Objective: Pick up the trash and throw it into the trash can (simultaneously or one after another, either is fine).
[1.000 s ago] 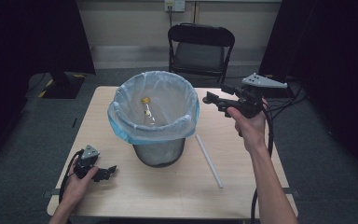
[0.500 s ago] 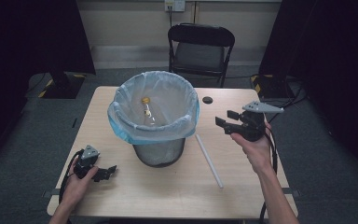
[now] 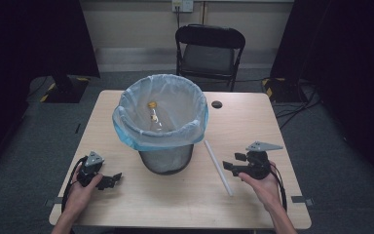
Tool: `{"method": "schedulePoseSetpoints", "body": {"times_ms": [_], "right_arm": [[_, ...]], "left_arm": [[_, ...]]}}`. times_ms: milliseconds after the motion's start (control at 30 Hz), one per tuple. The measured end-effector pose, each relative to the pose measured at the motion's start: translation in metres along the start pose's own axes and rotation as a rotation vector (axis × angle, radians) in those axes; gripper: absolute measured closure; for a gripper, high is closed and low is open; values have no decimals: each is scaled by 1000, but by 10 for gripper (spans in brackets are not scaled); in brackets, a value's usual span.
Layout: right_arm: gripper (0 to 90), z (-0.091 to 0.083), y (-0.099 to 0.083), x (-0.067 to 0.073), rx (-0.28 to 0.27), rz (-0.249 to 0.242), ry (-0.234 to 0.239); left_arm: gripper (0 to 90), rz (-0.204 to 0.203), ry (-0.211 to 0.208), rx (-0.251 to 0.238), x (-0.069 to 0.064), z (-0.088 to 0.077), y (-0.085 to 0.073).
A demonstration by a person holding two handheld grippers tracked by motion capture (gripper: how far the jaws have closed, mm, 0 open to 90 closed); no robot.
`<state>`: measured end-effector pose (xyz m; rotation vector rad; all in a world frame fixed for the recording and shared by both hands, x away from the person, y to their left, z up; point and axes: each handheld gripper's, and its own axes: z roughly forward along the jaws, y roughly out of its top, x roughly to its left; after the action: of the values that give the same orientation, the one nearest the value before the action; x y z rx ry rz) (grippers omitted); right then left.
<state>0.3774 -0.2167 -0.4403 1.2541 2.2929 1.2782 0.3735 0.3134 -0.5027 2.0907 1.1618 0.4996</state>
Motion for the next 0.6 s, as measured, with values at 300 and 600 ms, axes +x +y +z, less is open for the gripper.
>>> {"method": "schedulePoseSetpoints", "body": {"times_ms": [300, 600], "right_arm": [[419, 18, -35, 4, 126, 2, -20], [611, 23, -44, 14, 173, -92, -102]], "left_arm": [[43, 1, 0, 1, 0, 0, 0], [43, 1, 0, 1, 0, 0, 0]]}}
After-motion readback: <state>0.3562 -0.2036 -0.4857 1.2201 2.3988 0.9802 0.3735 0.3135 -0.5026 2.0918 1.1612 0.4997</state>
